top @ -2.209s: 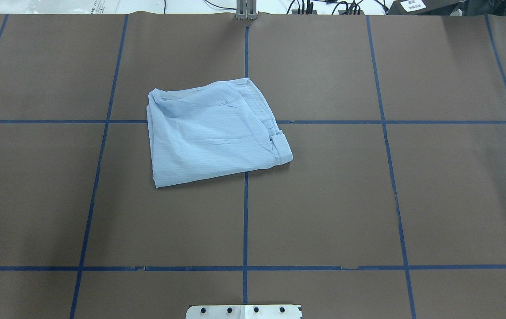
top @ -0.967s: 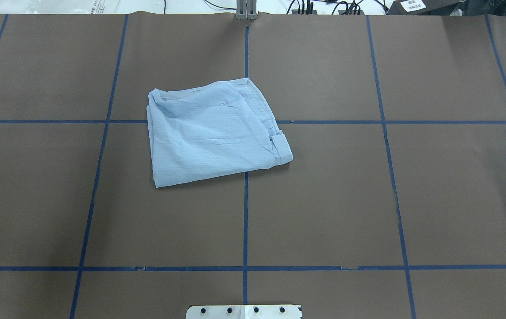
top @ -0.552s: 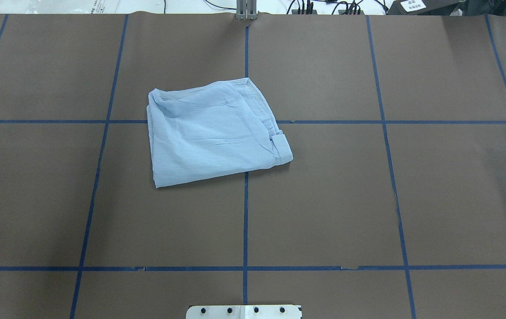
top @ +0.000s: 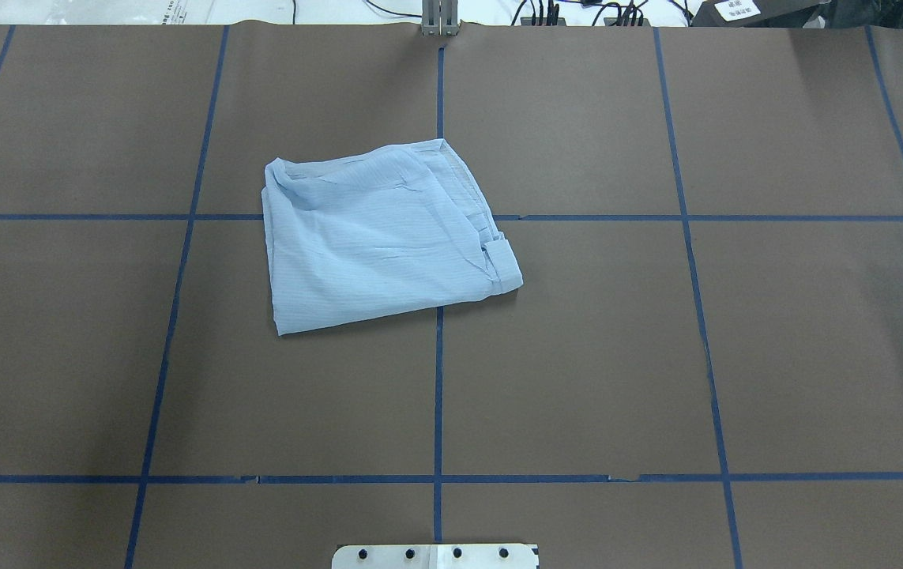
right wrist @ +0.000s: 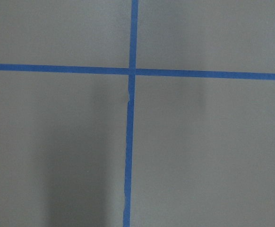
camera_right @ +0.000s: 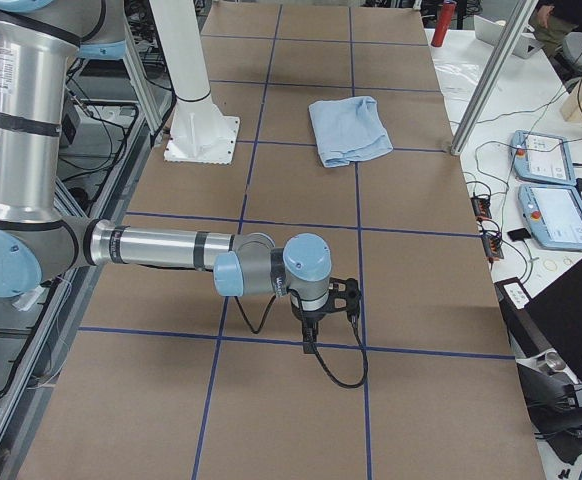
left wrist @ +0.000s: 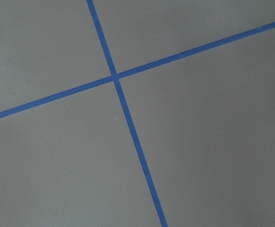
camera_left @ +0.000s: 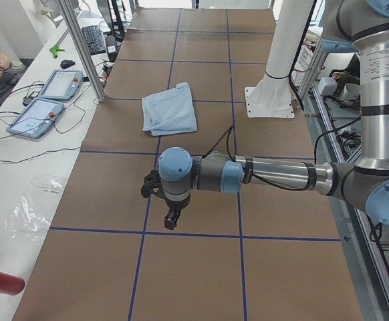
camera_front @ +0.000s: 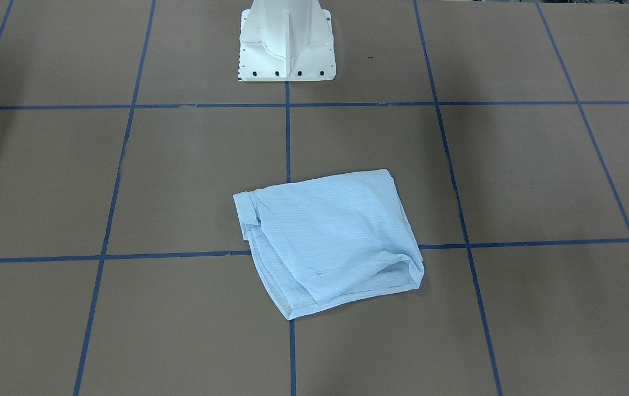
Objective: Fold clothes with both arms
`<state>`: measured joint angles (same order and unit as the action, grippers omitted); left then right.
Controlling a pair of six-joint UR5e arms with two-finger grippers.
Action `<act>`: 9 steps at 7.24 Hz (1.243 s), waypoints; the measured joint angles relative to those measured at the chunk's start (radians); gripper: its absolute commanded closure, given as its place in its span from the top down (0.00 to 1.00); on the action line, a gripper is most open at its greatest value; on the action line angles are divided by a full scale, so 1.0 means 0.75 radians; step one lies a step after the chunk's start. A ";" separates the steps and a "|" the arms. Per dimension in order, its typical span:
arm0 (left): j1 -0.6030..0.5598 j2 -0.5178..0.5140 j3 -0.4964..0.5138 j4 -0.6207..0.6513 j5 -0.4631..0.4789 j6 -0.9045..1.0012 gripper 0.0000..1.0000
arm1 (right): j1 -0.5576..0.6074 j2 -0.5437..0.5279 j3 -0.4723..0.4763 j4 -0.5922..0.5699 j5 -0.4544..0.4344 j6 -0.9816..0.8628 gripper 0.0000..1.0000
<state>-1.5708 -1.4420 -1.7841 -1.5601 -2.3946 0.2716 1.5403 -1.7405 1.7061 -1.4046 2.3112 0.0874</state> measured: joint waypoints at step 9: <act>0.000 0.012 0.004 0.000 0.000 0.002 1.00 | 0.002 0.001 0.029 0.002 0.004 0.002 1.00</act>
<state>-1.5708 -1.4331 -1.7810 -1.5601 -2.3945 0.2730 1.5415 -1.7394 1.7281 -1.4031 2.3143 0.0890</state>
